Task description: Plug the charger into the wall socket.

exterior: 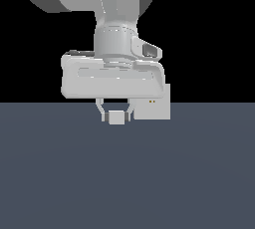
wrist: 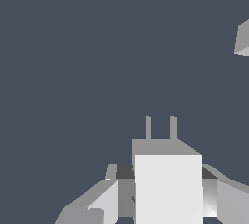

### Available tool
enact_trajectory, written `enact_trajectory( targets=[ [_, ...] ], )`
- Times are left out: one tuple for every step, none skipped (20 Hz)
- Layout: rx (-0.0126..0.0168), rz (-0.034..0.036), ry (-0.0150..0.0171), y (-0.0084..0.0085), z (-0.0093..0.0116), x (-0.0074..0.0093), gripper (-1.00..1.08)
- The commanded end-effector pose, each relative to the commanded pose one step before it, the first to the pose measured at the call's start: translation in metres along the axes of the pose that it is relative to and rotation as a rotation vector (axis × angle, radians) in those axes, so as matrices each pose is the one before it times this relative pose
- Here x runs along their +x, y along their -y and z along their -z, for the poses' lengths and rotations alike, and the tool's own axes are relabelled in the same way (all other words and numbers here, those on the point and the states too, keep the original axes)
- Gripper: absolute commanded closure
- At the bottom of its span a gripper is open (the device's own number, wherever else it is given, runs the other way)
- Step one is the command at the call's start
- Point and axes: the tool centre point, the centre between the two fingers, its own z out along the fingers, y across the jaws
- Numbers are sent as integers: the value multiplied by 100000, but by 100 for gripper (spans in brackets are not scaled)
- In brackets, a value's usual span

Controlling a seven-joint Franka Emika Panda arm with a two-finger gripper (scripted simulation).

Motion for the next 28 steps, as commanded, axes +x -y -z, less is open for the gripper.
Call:
enact_trajectory(
  targets=[
    [-238, -7034, 14, -3407, 1185, 351, 108],
    [-131, -2360, -3, -1146, 385, 142, 108],
    [-122, -2118, -1, -1028, 344, 129, 108],
    [-113, -1871, 0, -908, 302, 114, 108],
    [-103, -1618, 1, -785, 260, 100, 108],
    [-94, -1367, 3, -663, 216, 84, 108],
    [-85, -1108, 6, -537, 172, 67, 108],
    [-76, -853, 8, -413, 128, 50, 108],
    [-67, -594, 10, -286, 83, 33, 108],
    [-54, -341, 11, -164, 41, 15, 108],
    [-23, -95, 6, -45, 8, 3, 108],
    [0, 0, 0, 0, 0, 0, 108],
    [0, 0, 0, 0, 0, 0, 108],
    [0, 0, 0, 0, 0, 0, 108],
    [0, 0, 0, -28, -29, -10, 108],
    [0, 0, 0, 0, -1, 17, 108],
    [0, 0, 0, 1, -2, 51, 108],
    [0, 0, 0, 2, -4, 84, 108],
    [0, 0, 0, 2, -5, 118, 108],
    [0, 0, 0, 2, -7, 152, 108],
    [0, 0, 0, 3, -8, 186, 108],
    [0, 0, 0, 3, -9, 219, 108],
    [0, 0, 0, 3, -10, 252, 108],
    [0, 0, 0, 3, -12, 284, 108],
    [0, 0, 0, 3, -13, 316, 108],
    [0, 0, 0, 3, -14, 347, 108],
    [0, 0, 0, 3, -15, 377, 108],
    [0, 0, 0, 3, -15, 394, 108]
  ],
)
